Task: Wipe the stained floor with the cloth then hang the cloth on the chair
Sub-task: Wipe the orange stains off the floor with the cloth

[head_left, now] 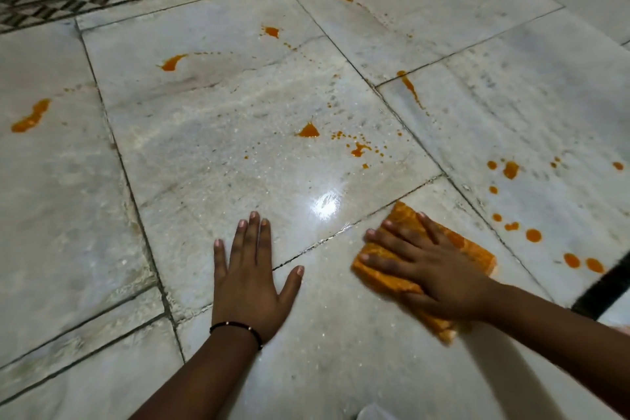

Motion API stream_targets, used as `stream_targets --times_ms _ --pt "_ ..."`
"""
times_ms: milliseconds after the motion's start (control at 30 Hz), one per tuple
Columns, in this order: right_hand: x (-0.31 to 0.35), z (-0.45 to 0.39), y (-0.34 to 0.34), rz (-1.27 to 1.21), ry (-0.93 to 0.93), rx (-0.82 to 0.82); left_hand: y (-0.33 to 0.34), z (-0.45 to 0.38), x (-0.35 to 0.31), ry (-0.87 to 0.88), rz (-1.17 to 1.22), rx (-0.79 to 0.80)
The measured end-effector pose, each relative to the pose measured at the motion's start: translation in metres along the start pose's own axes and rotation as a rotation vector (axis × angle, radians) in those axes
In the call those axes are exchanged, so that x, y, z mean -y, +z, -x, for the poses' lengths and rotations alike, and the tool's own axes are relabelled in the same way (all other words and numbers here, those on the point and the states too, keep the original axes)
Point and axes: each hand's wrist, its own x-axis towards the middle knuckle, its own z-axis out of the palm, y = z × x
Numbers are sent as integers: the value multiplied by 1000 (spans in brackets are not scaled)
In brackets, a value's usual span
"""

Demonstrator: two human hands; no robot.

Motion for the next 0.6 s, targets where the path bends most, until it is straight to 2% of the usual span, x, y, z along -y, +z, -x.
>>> stream_targets --times_ms 67,133,300,367,467,600 --pt "-24 18 0 -13 51 2 0 1 -1 -3 -2 -6" --pt "-41 16 -2 -23 195 -1 0 1 -1 -2 -4 -3" --pt "-35 -38 -9 -90 517 -97 -1 2 -1 -9 -22 17" --pt "-20 -57 -14 -82 480 -106 -3 2 -2 -8 -31 31" --pt "9 -69 -14 -72 298 -88 -5 3 -3 -24 -31 40" --pt "38 -48 -2 -47 132 -102 -4 4 -2 -27 -34 38"
